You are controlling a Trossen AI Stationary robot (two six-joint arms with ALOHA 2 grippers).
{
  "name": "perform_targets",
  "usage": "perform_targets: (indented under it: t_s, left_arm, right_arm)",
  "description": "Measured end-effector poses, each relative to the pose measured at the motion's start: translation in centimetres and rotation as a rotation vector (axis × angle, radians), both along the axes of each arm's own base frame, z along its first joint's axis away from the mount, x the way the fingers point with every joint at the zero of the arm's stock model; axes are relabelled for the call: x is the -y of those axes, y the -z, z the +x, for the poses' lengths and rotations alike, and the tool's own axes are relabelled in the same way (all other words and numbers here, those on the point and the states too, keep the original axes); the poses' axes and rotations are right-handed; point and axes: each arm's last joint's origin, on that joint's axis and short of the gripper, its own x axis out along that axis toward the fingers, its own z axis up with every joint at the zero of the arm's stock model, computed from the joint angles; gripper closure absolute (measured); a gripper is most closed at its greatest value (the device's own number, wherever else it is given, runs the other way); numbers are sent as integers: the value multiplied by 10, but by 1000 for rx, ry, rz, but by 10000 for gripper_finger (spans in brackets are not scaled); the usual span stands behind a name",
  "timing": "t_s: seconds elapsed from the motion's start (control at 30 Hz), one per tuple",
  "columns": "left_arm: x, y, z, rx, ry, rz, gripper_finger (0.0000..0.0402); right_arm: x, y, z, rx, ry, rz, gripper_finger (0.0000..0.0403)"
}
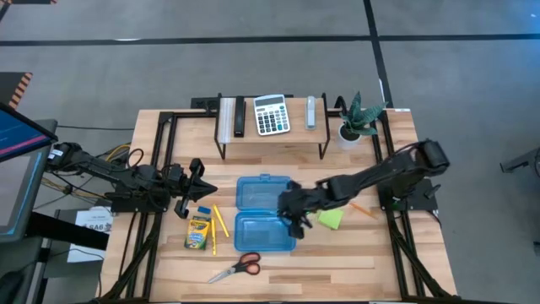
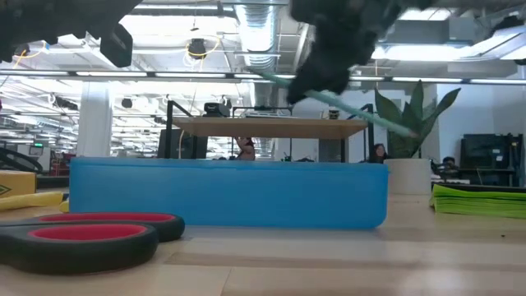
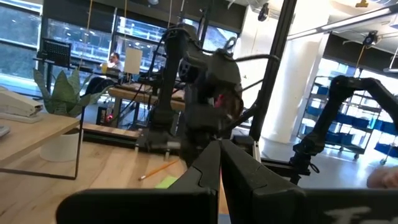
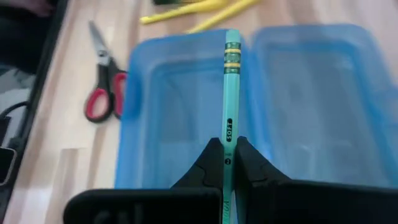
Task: Pack school essentials
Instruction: Put the blue pencil into the blue supply box, then put the yellow pencil into the blue supply box
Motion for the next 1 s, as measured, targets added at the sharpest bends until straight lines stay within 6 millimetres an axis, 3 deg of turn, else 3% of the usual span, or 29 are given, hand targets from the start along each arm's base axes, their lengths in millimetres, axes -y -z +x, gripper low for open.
perform_targets:
  t_s: [0.27, 0.47, 0.73, 1.0]
  left_arm:
    - [0, 0, 0, 3, -7, 30, 401]
    - [0, 1, 0, -2, -6, 31, 401]
    - [0, 2, 0, -15, -2, 26, 401]
    - [0, 3, 1, -26, -1, 25, 401]
  right_arm:
    - [-3, 25, 51, 9, -134, 50, 388]
    - [0, 39, 76, -1, -171, 57, 389]
    - [9, 57, 87, -57, -147, 48, 332]
    - [12, 60, 88, -61, -141, 48, 259]
